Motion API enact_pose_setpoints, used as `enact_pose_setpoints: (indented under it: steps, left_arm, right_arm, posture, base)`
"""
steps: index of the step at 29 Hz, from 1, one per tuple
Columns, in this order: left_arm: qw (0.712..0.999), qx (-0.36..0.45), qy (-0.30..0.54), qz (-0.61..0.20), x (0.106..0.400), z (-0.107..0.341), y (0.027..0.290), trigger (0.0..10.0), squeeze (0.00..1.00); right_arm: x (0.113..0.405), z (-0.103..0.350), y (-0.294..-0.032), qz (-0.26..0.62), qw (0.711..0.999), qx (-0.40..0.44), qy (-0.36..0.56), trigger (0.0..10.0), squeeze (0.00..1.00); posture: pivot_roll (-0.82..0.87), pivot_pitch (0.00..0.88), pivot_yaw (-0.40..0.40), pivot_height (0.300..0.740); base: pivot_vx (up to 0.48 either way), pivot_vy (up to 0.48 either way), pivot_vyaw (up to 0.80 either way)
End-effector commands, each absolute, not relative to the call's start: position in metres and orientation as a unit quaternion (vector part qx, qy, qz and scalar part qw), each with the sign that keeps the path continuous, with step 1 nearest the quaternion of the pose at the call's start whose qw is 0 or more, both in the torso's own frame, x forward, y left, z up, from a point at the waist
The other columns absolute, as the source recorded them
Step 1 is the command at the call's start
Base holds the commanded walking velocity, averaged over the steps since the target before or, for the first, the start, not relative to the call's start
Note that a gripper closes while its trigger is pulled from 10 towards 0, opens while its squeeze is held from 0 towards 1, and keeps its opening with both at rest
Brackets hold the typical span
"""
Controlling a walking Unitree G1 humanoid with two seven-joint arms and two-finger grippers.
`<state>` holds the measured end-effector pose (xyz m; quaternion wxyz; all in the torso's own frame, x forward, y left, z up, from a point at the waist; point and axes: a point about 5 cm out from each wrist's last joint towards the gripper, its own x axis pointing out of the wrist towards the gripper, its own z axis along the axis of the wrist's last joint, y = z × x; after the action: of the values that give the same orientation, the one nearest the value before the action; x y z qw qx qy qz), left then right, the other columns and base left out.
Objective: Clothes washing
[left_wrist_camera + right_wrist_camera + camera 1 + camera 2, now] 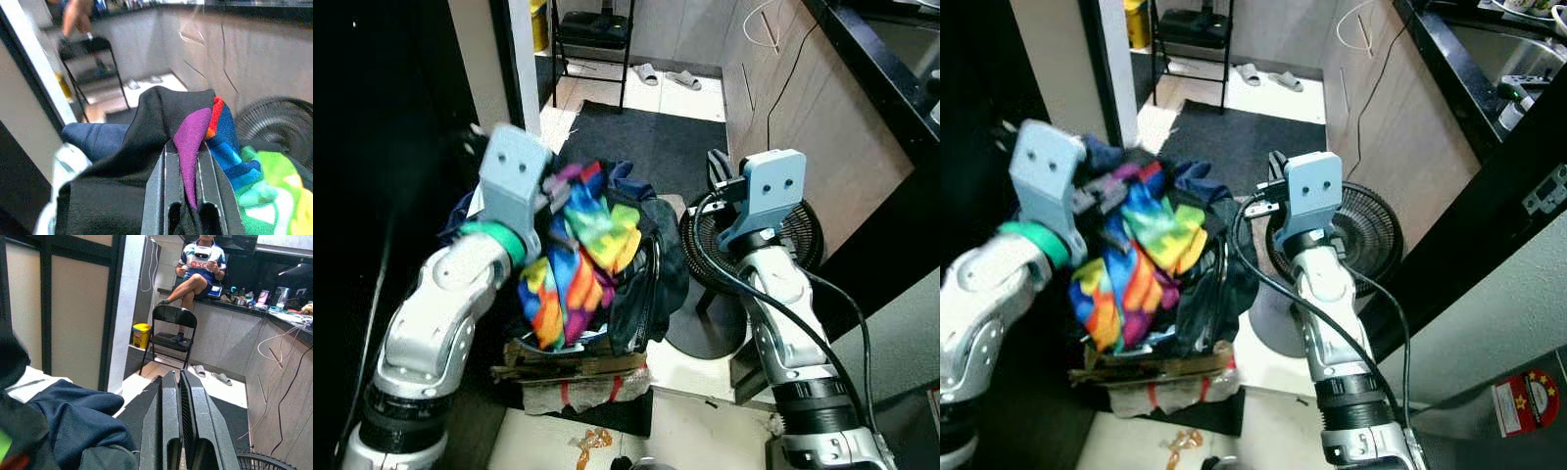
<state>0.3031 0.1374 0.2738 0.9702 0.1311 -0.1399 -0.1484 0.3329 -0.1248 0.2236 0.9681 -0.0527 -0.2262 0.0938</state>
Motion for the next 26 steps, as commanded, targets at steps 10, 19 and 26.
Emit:
enact_pose_setpoints:
  steps: [10, 19, 26]
  left_arm:
    - [0.892, 0.089, -0.435, -0.082, 0.281, 0.402, 0.131, 10.0, 0.0]
    - [0.854, 0.076, -0.507, -0.087, 0.269, 0.434, 0.127, 10.0, 0.0]
    - [0.919, 0.139, -0.325, -0.174, 0.3, 0.362, 0.106, 10.0, 0.0]
  right_arm:
    - [0.333, 0.222, -0.125, 0.091, 0.969, -0.051, -0.224, 10.0, 0.0]
    - [0.334, 0.224, -0.124, 0.092, 0.968, -0.052, -0.227, 10.0, 0.0]
    - [0.332, 0.222, -0.125, 0.09, 0.969, -0.053, -0.225, 10.0, 0.0]
  posture:
    - [0.01, 0.064, -0.043, 0.74]
    - [0.01, 0.055, -0.038, 0.74]
    - [0.01, 0.056, -0.036, 0.74]
  base:
    - [0.0, 0.0, 0.0]
    - [0.0, 0.0, 0.0]
    - [0.0, 0.0, 0.0]
